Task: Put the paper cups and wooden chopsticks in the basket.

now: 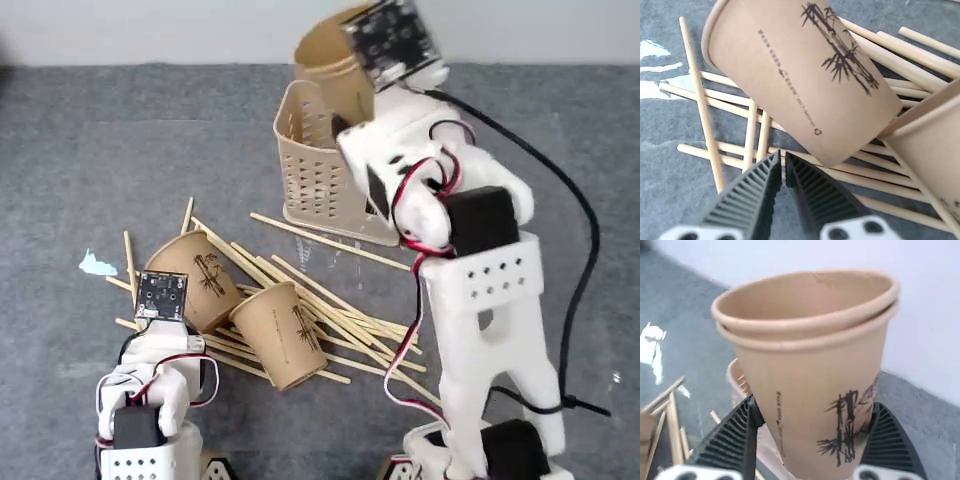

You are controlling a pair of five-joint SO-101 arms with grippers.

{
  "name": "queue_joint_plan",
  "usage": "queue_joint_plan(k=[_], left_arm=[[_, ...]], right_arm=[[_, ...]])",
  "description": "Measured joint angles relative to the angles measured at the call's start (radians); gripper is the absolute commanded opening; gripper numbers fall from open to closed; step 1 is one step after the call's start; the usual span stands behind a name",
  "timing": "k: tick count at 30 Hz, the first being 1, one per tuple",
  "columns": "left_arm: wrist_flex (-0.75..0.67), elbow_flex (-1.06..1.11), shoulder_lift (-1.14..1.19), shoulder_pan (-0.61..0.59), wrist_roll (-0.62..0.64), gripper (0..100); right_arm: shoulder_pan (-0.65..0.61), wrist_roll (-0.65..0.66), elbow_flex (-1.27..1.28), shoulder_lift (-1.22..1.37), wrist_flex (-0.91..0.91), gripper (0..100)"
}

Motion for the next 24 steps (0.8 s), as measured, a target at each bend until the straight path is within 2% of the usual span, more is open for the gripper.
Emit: queue_joint_plan(k=[5,11,18,20,24], left_arm=[[0.000,0.000,0.000,0.002,0.000,1],[0.000,0.000,0.000,0.003,0.000,1],[0.000,0.000,0.000,0.000,0.000,1],[0.000,0.000,0.000,0.002,0.000,1],[0.000,0.000,0.000,0.000,0.000,1]], right_arm=[[0.048,-0.068,0.190,0.015,-0.227,15.2],[0.081,-0.081,0.434,0.015,-0.511,15.1],[0.098,-0.097,0.644,0.015,-0.744,15.9],[0.104,-0.146,0.657,0.015,-0.753,20.8],[0.107,-0.221,0.654,0.003,-0.700,37.7]])
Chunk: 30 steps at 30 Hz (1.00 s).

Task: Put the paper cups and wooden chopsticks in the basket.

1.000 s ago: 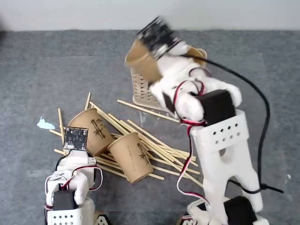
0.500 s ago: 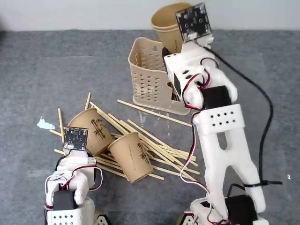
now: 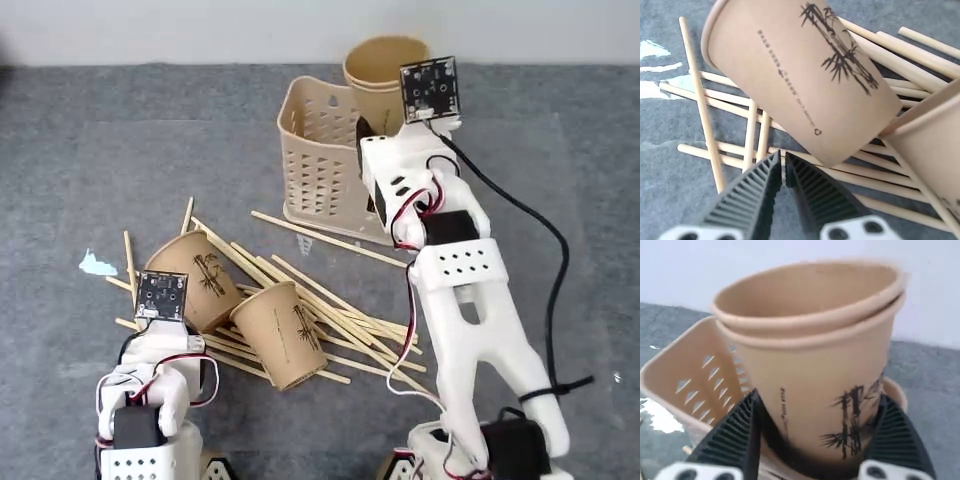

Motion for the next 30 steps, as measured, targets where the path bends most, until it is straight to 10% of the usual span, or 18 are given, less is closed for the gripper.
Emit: queue_joint_plan(k=[30], left_arm=[[0.000,0.000,0.000,0.002,0.000,1]], right_arm=[[-0.391,-0.018,-0.299,-0.173,0.941,38.7]])
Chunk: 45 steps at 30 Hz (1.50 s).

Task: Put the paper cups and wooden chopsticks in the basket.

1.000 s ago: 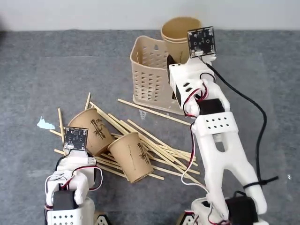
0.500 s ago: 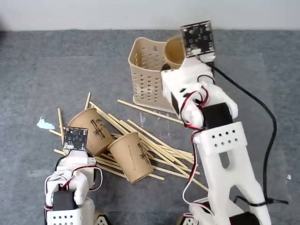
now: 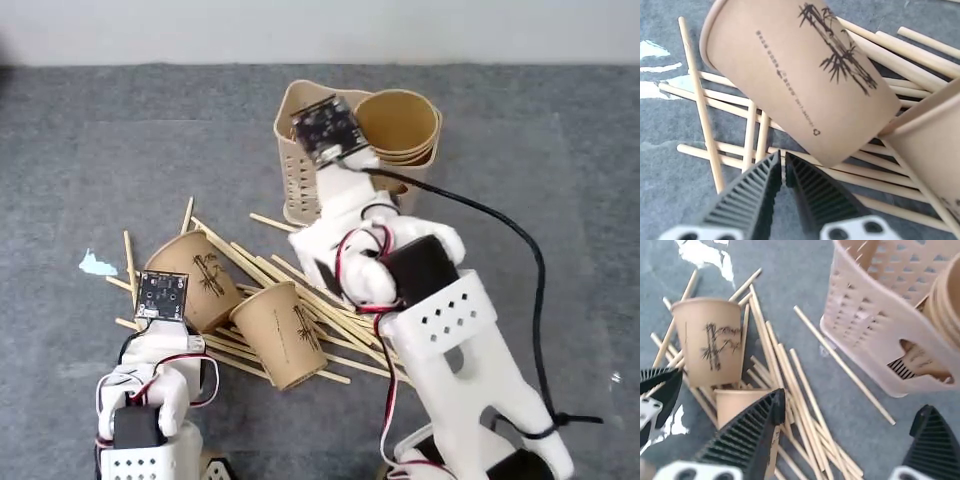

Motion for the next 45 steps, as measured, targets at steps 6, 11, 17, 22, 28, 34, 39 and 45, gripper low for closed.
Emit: queue_joint_plan(k=[6,11,17,22,28,34,39,45], left_arm=[[0.000,0.000,0.000,-0.002,0.000,1],[0.000,0.000,0.000,-0.002,0.000,1],[0.000,0.000,0.000,-0.002,0.000,1],[0.000,0.000,0.000,-0.002,0.000,1],[0.000,0.000,0.000,-0.002,0.000,1],[0.000,0.000,0.000,-0.002,0.000,1],[0.000,0.000,0.000,-0.002,0.000,1],[0.000,0.000,0.000,-0.002,0.000,1]], right_arm=[[-0.109,-0.002,0.052,0.000,0.061,38.7],[-0.173,-0.084,0.160,0.000,0.048,38.7],[-0.233,-0.143,0.279,0.000,-0.055,38.7],[-0.282,-0.152,0.417,0.000,-0.155,38.7],[-0.290,-0.153,0.539,0.017,-0.293,38.7],[-0.302,-0.173,0.542,0.181,-0.377,38.7],[-0.295,-0.173,0.542,0.239,-0.390,38.7],[-0.250,-0.153,0.542,0.239,-0.396,38.7]])
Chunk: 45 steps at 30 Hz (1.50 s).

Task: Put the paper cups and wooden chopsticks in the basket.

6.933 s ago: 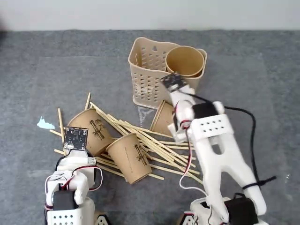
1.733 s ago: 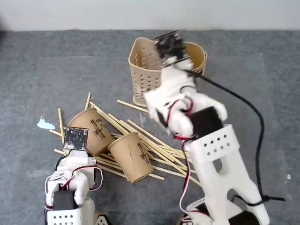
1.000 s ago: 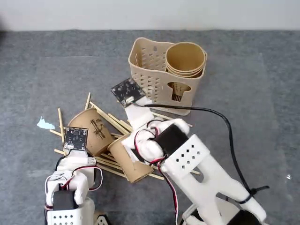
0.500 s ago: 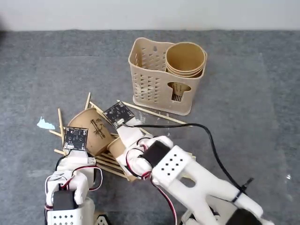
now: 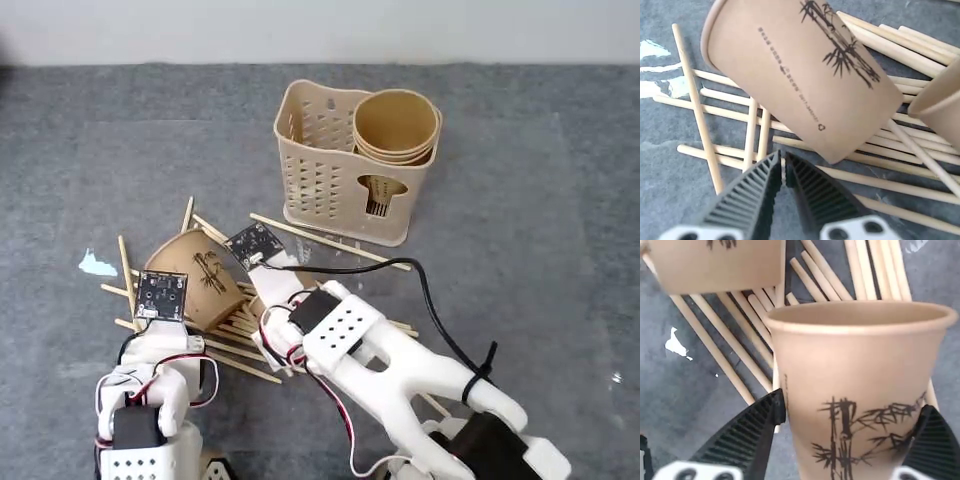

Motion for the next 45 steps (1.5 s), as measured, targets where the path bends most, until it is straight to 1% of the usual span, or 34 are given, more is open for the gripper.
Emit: queue_joint_plan(k=[7,14,19,23,26,29,38,45], left_arm=[[0.000,0.000,0.000,0.000,0.000,1],[0.000,0.000,0.000,0.000,0.000,1],[0.000,0.000,0.000,0.000,0.000,1],[0.000,0.000,0.000,0.000,0.000,1],[0.000,0.000,0.000,0.000,0.000,1],[0.000,0.000,0.000,0.000,0.000,1],[0.000,0.000,0.000,0.000,0.000,1],[0.000,0.000,0.000,0.000,0.000,1]], right_arm=[[0.003,0.018,0.000,-0.021,0.003,38.7],[0.003,0.072,0.000,-0.206,0.083,38.6],[0.003,0.083,0.000,-0.351,0.135,38.6],[0.003,0.086,0.000,-0.384,0.163,38.8],[0.003,0.086,0.000,-0.367,0.164,38.9],[0.003,0.086,0.000,-0.296,0.163,38.9],[0.003,0.086,0.000,-0.048,0.040,38.8],[0.002,0.087,0.000,0.048,0.006,37.7]])
